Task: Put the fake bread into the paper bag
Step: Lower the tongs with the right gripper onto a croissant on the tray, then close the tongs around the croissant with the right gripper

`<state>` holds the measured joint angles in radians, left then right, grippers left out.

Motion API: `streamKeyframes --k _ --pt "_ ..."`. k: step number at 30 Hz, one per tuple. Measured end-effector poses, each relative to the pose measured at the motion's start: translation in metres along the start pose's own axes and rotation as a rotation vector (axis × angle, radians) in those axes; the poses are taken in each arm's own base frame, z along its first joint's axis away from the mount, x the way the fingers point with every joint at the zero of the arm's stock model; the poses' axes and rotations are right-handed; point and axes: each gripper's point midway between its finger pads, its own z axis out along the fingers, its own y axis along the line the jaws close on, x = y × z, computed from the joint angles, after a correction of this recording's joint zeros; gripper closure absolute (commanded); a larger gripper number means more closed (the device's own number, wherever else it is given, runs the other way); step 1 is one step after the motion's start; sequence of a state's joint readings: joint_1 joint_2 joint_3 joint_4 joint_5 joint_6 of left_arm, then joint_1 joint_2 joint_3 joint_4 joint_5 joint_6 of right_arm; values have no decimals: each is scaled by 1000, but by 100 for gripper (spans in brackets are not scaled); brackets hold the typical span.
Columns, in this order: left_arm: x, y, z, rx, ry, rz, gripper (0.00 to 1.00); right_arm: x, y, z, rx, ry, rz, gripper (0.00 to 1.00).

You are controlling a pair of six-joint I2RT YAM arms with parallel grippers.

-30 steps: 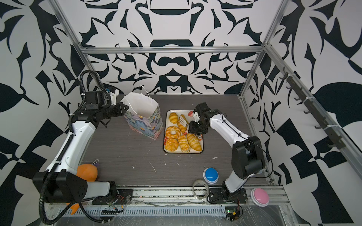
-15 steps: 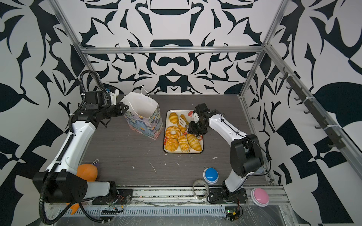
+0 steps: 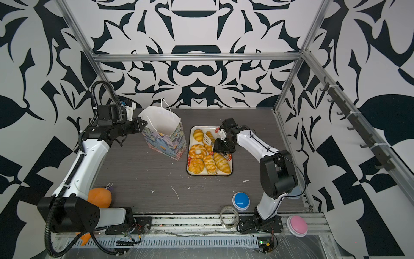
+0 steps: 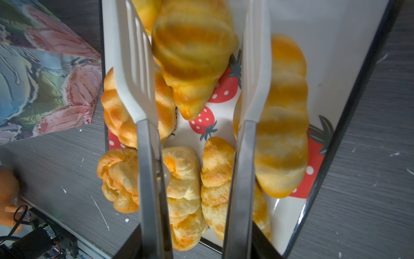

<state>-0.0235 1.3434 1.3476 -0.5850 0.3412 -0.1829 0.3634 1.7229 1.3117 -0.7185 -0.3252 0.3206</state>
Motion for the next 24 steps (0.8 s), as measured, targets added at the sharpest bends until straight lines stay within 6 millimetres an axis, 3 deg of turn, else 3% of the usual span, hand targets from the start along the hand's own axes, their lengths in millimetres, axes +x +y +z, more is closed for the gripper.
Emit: streamKeyframes --k 11,20,24 --pt "0 0 0 1 -1 1 99 -1 0 0 2 -4 7 64" --pt "0 0 0 1 -2 1 99 -6 1 -5 10 -22 3 67" --pt "0 0 0 2 -1 0 99 -9 3 -16 20 -44 -6 67"
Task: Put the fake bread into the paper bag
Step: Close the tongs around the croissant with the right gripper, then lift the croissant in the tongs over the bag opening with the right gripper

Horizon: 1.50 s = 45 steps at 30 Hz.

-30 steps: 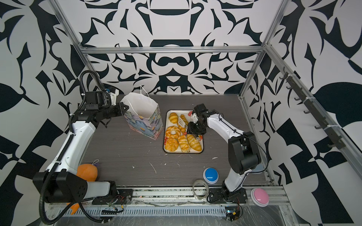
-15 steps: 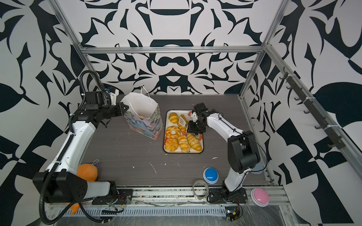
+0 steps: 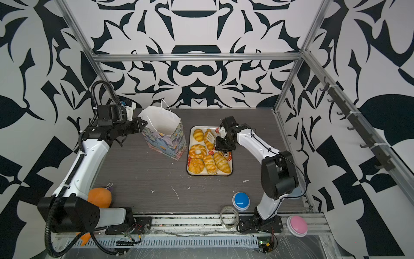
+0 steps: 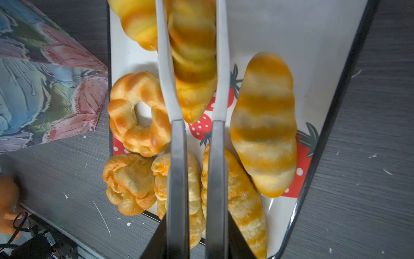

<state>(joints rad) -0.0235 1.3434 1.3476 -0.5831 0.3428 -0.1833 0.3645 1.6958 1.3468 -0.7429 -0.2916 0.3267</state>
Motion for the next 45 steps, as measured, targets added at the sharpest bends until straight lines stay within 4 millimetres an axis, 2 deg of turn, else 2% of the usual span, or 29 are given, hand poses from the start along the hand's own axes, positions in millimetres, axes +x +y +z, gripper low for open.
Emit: streamKeyframes --k 5,11,19,25,31,36,40,45 --pt "0 0 0 2 0 0 99 -9 10 -29 -4 -61 -29 67" --pt "0 -1 0 6 0 0 99 -26 31 -74 -38 -158 -72 66" --pt "0 -1 0 7 0 0 100 -36 81 -136 -182 -280 -177 67" --pt "0 -2 0 12 0 -1 100 -35 127 -169 -314 -331 -269 66" --pt "0 -2 0 14 1 -2 100 -26 176 -187 -446 -354 -379 66" --pt "0 -3 0 15 0 -2 100 -26 208 -196 -519 -372 -446 66" --pt "0 -3 0 15 0 -2 100 -30 221 -189 -547 -362 -466 66" --pt "0 -3 0 15 1 -2 100 -29 228 -162 -546 -306 -463 66"
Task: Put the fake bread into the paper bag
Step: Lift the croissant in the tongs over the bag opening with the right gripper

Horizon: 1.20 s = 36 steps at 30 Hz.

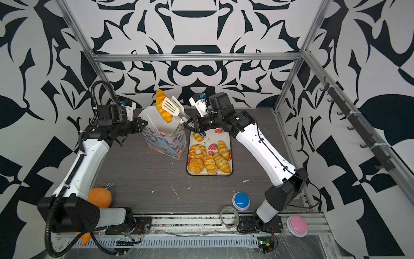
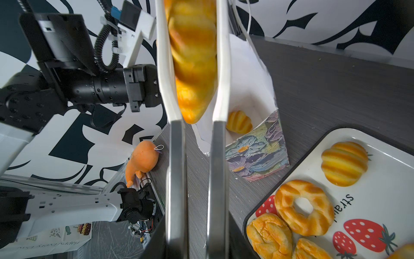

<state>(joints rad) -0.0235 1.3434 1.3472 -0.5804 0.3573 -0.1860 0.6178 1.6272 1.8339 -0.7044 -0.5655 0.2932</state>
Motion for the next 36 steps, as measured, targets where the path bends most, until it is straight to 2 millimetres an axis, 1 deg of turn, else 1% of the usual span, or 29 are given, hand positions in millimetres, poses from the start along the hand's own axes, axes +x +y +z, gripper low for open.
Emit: streamKeyframes --k 4,11,25,36 --pt "1 0 0 0 1 -1 100 8 -7 18 1 41 17 66" --pt "2 1 1 0 1 0 100 16 -18 34 10 78 41 66" --pt "2 1 1 0 0 0 100 18 -22 39 15 89 49 64" --pt "2 2 1 -1 -1 -1 100 22 -28 46 20 105 62 60"
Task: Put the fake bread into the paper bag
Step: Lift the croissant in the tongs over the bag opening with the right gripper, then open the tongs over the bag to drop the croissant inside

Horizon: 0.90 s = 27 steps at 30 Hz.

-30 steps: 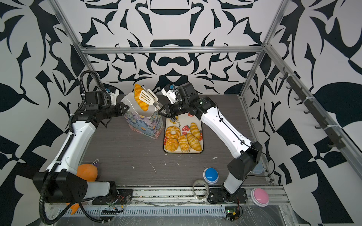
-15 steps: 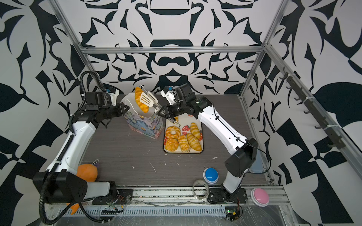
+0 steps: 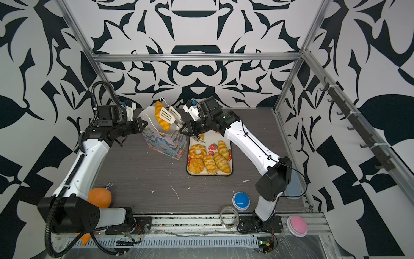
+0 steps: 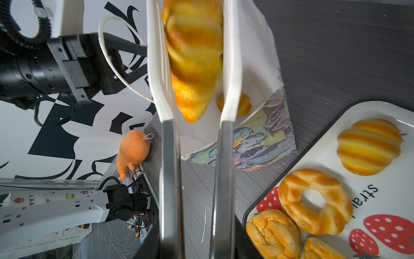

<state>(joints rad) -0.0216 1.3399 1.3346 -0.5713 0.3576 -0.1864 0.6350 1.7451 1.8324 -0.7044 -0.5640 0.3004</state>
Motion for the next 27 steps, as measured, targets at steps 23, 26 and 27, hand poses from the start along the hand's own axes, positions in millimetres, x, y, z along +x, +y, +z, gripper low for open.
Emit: streamKeyframes --k 23,26,27 --pt "-1 1 0 0 -5 0 100 1 0 1 1 0 2 47" --pt "-1 1 0 0 -5 1 100 0 -1 -1 12 -5 -8 47" --pt "-1 0 0 0 -6 1 100 -1 0 -3 17 -9 -14 47"
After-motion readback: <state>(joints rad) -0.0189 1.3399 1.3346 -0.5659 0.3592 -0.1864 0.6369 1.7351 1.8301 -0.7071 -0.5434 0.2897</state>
